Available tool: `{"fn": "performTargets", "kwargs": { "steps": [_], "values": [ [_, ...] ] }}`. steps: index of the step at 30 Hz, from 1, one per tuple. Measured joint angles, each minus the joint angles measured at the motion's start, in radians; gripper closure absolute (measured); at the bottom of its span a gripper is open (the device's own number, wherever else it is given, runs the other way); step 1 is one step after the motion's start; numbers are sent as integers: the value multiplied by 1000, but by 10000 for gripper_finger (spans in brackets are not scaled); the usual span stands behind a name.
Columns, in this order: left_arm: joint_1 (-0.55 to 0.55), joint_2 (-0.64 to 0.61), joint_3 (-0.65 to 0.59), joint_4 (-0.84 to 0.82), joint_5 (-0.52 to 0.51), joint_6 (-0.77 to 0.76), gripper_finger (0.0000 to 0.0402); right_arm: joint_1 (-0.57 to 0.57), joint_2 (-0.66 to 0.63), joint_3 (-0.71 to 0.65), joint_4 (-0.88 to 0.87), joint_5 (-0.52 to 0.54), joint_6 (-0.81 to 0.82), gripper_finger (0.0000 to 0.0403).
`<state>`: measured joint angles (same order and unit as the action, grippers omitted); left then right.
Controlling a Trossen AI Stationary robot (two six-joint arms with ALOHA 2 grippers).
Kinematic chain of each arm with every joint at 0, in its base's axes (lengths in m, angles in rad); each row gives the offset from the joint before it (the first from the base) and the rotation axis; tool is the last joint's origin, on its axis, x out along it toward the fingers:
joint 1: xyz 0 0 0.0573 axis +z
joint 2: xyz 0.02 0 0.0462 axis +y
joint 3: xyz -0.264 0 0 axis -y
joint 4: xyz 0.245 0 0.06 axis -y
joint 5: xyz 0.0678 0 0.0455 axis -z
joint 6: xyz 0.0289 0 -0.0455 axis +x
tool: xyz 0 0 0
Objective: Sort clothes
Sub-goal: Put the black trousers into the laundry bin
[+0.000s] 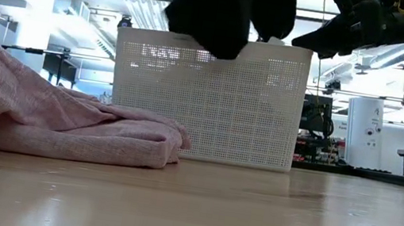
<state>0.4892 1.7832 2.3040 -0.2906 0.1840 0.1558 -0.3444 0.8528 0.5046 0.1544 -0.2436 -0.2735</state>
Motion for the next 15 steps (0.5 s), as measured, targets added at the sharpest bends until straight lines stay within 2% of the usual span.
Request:
{"fn": "performTargets", "kwargs": {
  "steps": [2,7,12,15],
  "values": [
    [-2,31,56,-43,-48,48,401,0,0,0,1,0,0,403],
    [3,16,-9,58,-181,151,401,0,0,-2,0,0,2,403],
    [53,11,53,88,-205,141,401,0,0,-2,1,0,3,403],
    [61,-3,48,142,-204,139,401,0,0,-2,8,0,0,403]
  ]
}}
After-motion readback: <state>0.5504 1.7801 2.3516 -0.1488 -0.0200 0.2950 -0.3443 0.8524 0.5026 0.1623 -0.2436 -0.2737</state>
